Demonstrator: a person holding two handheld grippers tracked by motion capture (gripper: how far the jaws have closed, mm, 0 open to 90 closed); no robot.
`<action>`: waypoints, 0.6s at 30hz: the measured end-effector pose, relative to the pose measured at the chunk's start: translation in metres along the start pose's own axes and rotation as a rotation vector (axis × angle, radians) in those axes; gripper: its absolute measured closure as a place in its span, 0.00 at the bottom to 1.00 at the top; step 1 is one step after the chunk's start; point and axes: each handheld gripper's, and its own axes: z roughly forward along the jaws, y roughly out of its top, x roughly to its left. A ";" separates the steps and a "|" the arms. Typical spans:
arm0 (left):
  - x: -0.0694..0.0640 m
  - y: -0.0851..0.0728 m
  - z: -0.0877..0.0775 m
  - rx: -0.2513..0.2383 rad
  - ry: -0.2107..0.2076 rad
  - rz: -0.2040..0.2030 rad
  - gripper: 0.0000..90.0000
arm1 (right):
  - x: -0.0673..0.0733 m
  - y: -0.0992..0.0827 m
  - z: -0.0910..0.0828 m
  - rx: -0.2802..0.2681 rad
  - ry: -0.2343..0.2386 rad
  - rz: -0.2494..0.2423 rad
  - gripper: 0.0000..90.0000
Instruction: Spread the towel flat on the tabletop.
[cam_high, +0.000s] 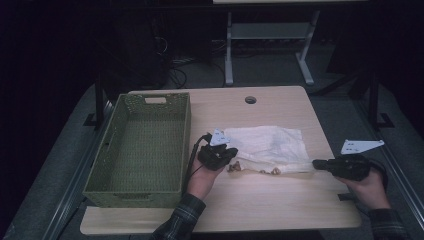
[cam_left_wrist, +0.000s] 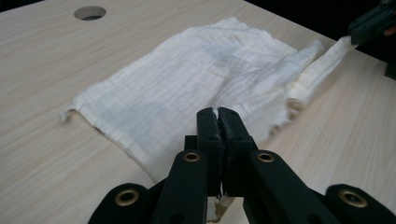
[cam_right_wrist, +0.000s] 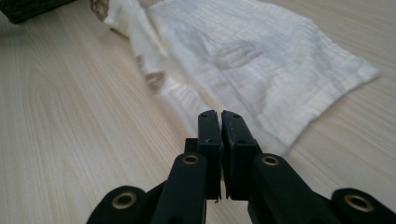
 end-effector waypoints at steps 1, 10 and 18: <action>-0.002 -0.001 -0.001 0.002 0.008 -0.002 0.97 | 0.000 -0.001 -0.004 -0.002 -0.005 0.005 0.96; -0.019 -0.014 -0.021 0.002 0.011 -0.024 0.97 | 0.007 -0.012 -0.019 -0.025 0.014 -0.009 0.96; -0.040 -0.031 -0.031 0.043 0.004 -0.006 0.97 | 0.018 -0.022 -0.030 -0.024 0.034 -0.022 0.96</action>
